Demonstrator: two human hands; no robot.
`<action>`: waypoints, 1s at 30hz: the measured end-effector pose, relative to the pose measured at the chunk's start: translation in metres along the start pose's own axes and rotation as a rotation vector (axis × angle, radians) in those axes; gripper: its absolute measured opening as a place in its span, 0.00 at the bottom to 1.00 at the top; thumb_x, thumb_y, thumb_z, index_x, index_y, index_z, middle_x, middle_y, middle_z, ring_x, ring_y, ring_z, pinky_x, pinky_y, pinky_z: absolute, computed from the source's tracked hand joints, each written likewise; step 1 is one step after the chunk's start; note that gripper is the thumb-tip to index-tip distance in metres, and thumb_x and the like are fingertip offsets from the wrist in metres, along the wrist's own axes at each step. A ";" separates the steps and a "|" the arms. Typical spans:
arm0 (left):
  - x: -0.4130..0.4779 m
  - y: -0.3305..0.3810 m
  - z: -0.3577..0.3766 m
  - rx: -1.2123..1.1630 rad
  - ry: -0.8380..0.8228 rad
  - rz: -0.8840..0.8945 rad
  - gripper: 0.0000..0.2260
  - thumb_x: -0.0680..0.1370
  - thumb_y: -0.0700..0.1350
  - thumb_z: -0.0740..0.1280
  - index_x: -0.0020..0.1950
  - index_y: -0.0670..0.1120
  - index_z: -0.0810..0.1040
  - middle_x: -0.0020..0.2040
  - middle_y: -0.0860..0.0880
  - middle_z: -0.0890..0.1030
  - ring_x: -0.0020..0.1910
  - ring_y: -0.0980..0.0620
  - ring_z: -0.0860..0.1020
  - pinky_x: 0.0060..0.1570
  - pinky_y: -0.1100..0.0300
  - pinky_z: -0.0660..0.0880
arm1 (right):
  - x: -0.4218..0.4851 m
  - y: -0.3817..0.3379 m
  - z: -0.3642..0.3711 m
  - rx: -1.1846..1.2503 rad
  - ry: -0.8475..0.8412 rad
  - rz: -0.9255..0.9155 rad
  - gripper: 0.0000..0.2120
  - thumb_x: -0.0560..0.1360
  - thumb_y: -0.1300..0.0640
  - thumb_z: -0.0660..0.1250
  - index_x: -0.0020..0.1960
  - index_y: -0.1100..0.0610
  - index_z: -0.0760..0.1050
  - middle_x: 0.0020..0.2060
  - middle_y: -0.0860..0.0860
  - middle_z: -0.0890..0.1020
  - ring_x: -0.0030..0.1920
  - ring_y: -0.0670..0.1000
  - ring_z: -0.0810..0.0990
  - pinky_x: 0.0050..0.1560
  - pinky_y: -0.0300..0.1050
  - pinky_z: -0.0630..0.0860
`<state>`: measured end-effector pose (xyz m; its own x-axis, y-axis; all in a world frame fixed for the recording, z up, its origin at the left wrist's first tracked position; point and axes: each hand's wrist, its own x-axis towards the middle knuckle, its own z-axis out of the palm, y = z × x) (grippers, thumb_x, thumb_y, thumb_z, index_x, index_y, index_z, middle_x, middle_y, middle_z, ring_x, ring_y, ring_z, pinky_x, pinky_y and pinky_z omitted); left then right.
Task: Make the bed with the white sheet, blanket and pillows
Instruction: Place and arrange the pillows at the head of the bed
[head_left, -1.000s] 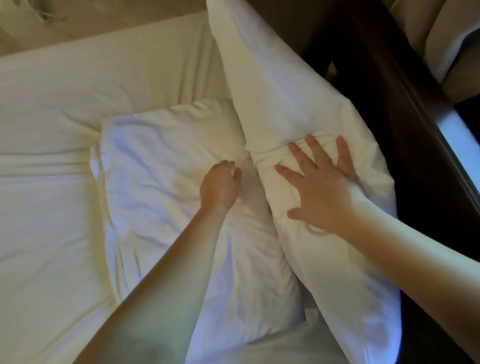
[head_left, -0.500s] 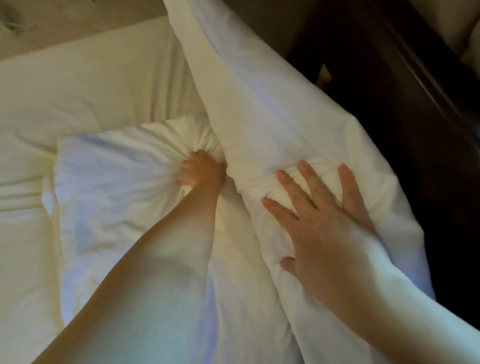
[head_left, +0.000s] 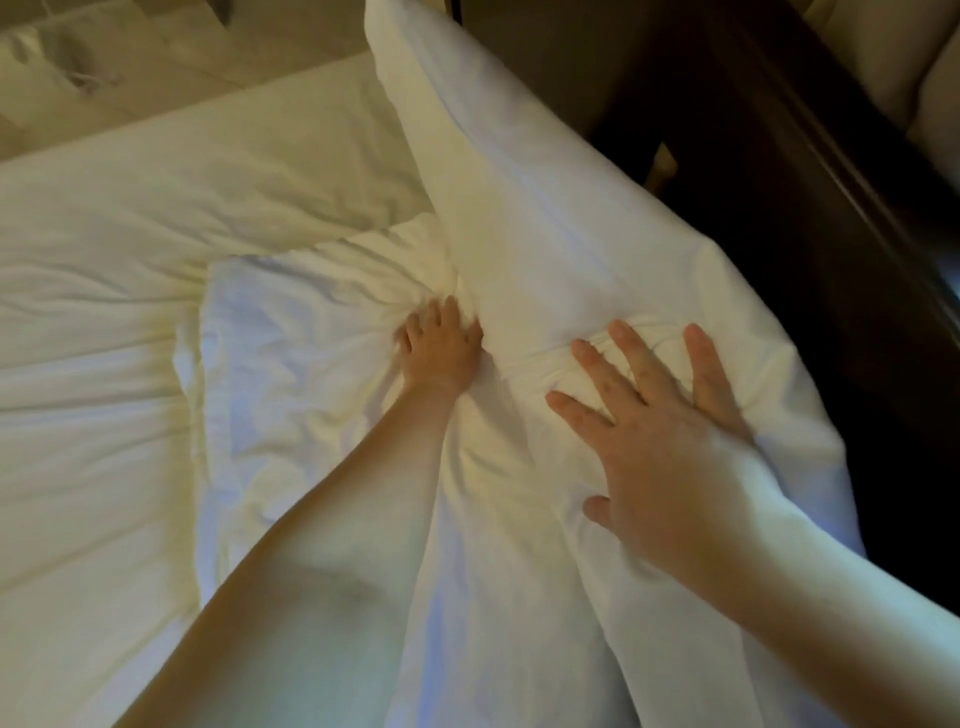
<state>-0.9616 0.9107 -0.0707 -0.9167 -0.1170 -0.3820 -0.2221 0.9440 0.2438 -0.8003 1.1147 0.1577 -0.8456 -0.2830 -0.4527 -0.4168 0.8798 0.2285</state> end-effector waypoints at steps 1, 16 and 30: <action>-0.017 -0.004 0.000 0.027 0.037 -0.003 0.31 0.83 0.63 0.50 0.83 0.51 0.54 0.83 0.45 0.55 0.81 0.37 0.53 0.77 0.38 0.47 | 0.000 0.000 0.000 0.003 0.007 -0.004 0.42 0.78 0.32 0.55 0.81 0.43 0.35 0.79 0.52 0.29 0.77 0.60 0.25 0.70 0.72 0.28; -0.173 -0.053 -0.034 -0.602 -0.101 -0.152 0.29 0.85 0.61 0.54 0.83 0.50 0.56 0.82 0.48 0.61 0.80 0.45 0.60 0.76 0.52 0.57 | -0.009 -0.014 -0.022 0.191 0.102 -0.178 0.37 0.77 0.30 0.57 0.81 0.39 0.48 0.82 0.49 0.44 0.81 0.54 0.37 0.76 0.66 0.33; -0.286 0.012 -0.101 -0.769 0.134 -0.042 0.53 0.70 0.72 0.68 0.84 0.54 0.43 0.84 0.51 0.47 0.82 0.53 0.51 0.77 0.57 0.53 | -0.046 -0.047 0.076 1.268 0.193 0.322 0.29 0.84 0.47 0.59 0.82 0.50 0.55 0.81 0.52 0.56 0.81 0.54 0.53 0.78 0.43 0.50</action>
<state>-0.7359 0.9247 0.1314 -0.9241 -0.2303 -0.3051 -0.3799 0.4647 0.7999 -0.7163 1.1150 0.1026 -0.9251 0.0481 -0.3767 0.3202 0.6322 -0.7055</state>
